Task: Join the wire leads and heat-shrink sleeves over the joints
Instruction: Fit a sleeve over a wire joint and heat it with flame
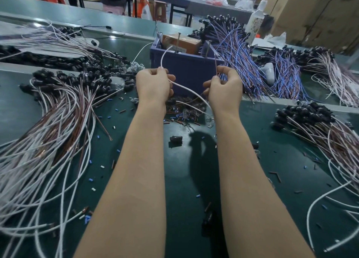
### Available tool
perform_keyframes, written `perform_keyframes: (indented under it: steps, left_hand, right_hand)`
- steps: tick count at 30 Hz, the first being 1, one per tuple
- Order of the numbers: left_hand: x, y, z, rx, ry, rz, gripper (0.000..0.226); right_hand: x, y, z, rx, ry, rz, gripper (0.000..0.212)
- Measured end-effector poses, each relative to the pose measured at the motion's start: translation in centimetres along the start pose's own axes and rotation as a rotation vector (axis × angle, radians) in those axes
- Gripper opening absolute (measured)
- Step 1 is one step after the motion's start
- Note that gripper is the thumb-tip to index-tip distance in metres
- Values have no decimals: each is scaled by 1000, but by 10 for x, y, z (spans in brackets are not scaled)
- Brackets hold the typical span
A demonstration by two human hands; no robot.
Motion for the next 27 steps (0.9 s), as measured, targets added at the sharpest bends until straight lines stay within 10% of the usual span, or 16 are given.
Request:
perform_keyframes:
  steps: [27]
  left_hand:
    - [-6,0,-4,-30,-133,99,20]
  right_hand:
    - [-5,2,-3,-115,-134,-20,22]
Point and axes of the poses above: each hand's wrist, its own z-axis towards the middle knuckle, its own x-axis out of the back of the hand, y = z × x, the point moved 5 cm from there along z, towards the middle knuckle, and after that the axes turned 14 degrees about z, right-handed, at the moved point
